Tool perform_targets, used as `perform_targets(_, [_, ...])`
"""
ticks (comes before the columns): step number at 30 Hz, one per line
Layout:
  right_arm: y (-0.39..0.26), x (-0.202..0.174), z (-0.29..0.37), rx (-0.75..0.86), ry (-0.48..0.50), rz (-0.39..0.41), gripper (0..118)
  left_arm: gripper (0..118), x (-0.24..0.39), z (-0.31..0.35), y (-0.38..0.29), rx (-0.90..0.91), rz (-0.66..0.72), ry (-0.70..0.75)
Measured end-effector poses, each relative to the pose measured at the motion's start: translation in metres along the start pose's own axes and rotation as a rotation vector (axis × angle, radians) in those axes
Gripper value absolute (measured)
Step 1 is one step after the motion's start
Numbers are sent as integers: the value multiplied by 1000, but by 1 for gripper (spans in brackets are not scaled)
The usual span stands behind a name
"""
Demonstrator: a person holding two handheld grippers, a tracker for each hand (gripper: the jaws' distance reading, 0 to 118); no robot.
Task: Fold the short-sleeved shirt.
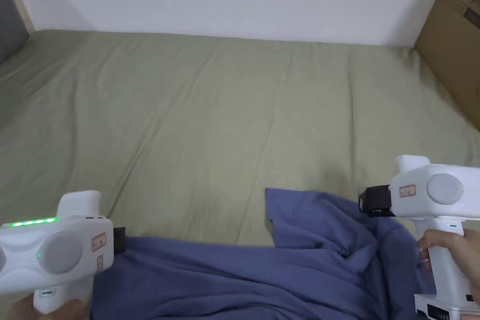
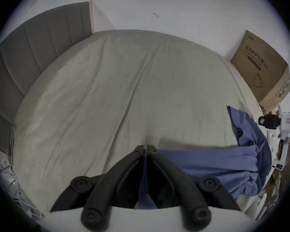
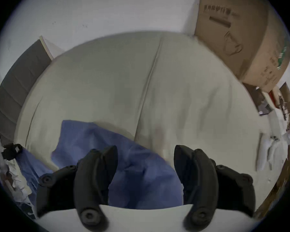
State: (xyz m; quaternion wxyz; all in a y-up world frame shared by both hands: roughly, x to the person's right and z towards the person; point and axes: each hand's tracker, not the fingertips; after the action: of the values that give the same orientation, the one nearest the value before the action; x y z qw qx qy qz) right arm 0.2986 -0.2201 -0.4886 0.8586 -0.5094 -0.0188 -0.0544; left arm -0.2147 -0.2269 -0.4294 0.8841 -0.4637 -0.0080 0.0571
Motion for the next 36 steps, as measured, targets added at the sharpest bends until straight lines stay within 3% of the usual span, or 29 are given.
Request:
perform_targets(3, [-6,-4,-38,-144,-33,52,71,1,1,-3,1,-9,2,4])
perform_targets(5, [-12,-13,-32,-65,-51,108,68,1,0,-2,1,-14,6,3])
perform_targets(6, [-9,-17,-27,-83,-47,92,62,1,-1,-2,1,-14,9,3])
perform_targets(7, [-9,-19,-22,-76,-46,106,46,1,-2,-1,1,-15,8,1])
perform_targets(8, [-6,-22,-18,-71,-64,130,14,1,-3,1,1,-16,9,2])
perform_targets(9, [-4,-23,-16,-69,-99,148,2,1,-2,1,3,-15,8,4])
perform_targets(15, [6,-9,33,-3,-28,10,2,1,1,39,16,45,-22,0])
perform_targets(25, [12,30,197,253,-47,-16,2,1,-1,145,50,252,-47,24])
perform_targets(33, [5,69,286,394,37,-129,2,1,16,218,74,394,-102,0])
perform_targets(36, [6,63,310,419,27,-146,2,1,24,234,90,427,-121,-7])
